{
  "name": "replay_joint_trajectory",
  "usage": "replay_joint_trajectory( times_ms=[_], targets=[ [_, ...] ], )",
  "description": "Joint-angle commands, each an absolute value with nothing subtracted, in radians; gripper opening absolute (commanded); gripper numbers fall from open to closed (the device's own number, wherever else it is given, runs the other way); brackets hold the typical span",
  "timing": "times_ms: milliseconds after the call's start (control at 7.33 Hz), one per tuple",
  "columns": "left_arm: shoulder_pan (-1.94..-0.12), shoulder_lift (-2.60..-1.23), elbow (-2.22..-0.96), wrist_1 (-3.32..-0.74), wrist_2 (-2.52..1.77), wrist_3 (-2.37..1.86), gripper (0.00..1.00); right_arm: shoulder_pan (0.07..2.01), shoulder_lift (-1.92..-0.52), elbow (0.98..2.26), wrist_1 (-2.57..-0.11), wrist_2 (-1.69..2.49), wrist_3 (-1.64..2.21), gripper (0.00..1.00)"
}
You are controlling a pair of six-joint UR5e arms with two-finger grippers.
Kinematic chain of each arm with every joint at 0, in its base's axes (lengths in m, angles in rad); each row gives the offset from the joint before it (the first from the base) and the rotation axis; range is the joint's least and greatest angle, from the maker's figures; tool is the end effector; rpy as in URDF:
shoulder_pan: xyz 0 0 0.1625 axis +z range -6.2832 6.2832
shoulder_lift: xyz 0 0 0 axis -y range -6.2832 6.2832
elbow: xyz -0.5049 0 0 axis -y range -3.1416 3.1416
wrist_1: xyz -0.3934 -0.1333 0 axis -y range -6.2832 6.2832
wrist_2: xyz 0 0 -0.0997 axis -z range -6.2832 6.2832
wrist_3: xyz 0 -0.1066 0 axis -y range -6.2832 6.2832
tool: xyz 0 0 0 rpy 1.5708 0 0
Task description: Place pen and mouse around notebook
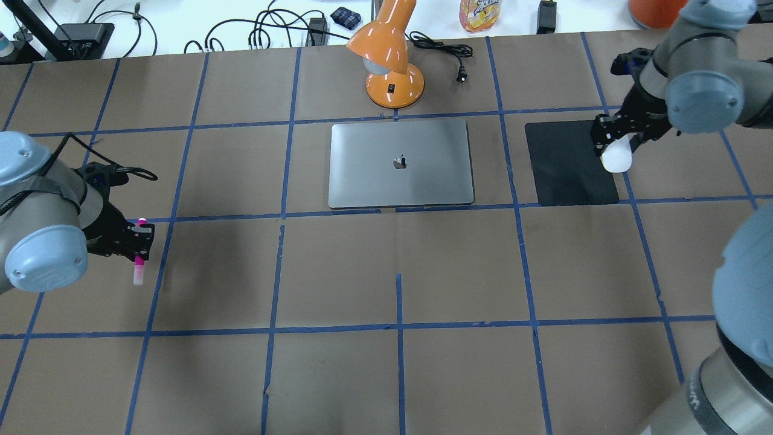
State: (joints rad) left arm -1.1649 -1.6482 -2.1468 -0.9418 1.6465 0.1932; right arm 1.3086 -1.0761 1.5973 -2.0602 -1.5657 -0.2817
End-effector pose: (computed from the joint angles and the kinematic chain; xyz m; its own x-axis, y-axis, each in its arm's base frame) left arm 0.0620 -0.4615 0.3180 -0.9756 -0.2084 -0.0695 -0.2113 0.9767 0.0385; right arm -0.0462 -0.6887 0.3013 -0.9997 -0.0192 -0.0137 -0.0196 0.9994 0.0291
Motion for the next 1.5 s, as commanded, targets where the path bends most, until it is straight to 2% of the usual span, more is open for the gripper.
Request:
replay_joint_trajectory(
  times_ms=[0, 409, 545, 682, 955, 1364],
  targets=[
    [-1.401, -1.624, -2.126, -1.022, 1.561, -0.358, 0.00, 1.376, -0.999, 1.581, -2.118, -1.566, -0.172, 0.25],
    [-1.716, -1.701, -2.016, -1.016, 1.413, -1.306, 0.00, 1.371, -0.980, 1.605, -2.146, -1.566, -0.186, 0.29],
    [-1.803, -1.747, -1.956, -1.011, 1.360, -1.564, 0.00, 1.370, -0.983, 1.602, -2.145, -1.568, -0.186, 0.80],
    [-1.862, -1.811, -1.877, -1.012, 1.358, -1.692, 0.00, 1.368, -0.988, 1.598, -2.131, -1.569, -0.184, 1.00],
    [-1.932, -1.934, -1.797, -1.012, 1.373, -1.874, 0.00, 1.370, -1.027, 1.583, -2.105, -1.569, -0.173, 1.00],
    [-1.967, -2.000, -1.790, -0.996, 1.377, -1.933, 0.00, 1.422, -1.252, 1.582, -1.868, -1.568, -0.102, 1.00]
  ],
)
